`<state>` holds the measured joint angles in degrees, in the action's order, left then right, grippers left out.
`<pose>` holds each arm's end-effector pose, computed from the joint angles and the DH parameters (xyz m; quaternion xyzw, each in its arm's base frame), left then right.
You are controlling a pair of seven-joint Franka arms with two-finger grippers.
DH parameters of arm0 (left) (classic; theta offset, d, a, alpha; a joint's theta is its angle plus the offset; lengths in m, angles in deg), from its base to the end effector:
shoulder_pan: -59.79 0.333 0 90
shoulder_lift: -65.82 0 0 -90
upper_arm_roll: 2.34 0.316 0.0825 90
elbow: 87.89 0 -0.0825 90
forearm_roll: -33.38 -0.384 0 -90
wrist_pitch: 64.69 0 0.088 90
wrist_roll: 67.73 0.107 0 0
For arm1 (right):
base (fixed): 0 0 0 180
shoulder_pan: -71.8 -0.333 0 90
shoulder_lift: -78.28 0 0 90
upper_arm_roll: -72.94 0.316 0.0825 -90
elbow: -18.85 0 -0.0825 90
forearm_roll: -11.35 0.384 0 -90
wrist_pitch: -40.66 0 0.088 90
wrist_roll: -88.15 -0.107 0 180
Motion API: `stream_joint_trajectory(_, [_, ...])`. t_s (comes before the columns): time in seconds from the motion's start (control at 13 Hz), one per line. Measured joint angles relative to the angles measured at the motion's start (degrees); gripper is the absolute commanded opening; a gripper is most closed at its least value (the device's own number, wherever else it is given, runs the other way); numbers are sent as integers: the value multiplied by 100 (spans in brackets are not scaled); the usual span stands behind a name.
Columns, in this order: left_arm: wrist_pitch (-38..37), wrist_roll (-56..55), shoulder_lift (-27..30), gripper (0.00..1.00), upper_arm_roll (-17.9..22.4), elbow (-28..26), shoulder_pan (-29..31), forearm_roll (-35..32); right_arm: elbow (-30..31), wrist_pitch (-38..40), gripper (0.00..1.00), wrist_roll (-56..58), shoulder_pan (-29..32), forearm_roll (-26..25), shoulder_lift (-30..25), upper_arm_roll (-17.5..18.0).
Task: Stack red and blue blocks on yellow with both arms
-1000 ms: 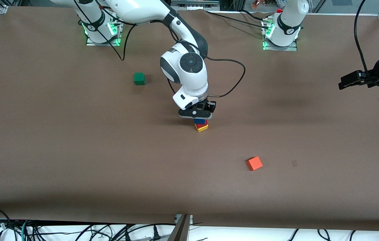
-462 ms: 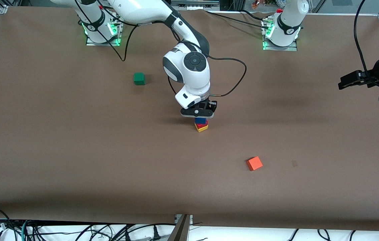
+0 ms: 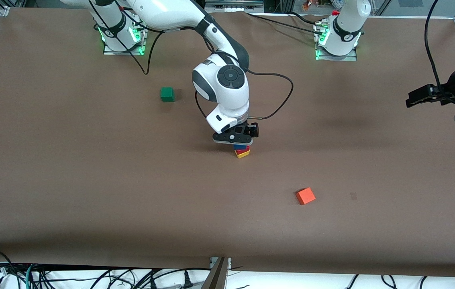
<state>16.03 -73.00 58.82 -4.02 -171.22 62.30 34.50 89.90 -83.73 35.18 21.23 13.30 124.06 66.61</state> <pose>0.5737 0.0070 0.5967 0.9951 0.0522 -0.0841 0.0083 0.5310 0.5511 0.3024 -0.9953 0.0653 -0.0628 0.0355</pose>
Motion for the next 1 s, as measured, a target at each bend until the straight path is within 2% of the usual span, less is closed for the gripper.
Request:
stream_joint_trajectory(0.31, [1,0,-1,100,0,2,-2,1,-144,485,100,33,404,67,-295,-38])
stream_joint_trajectory(0.54, [1,0,-2,100,-2,4,-4,3,-168,1685,100,878,1022,670,-905,-67])
stream_joint_trajectory(0.69, [1,0,-2,100,-2,5,-4,3,-129,2421,100,1234,1209,764,-1294,-247])
stream_joint_trajectory(0.85, [1,0,-4,100,-3,6,-4,5,142,2736,100,1577,1227,814,-1735,-452])
stream_joint_trajectory(1.0, [1,0,-5,100,-3,6,-5,10,749,2838,100,1805,1222,828,-2378,-590])
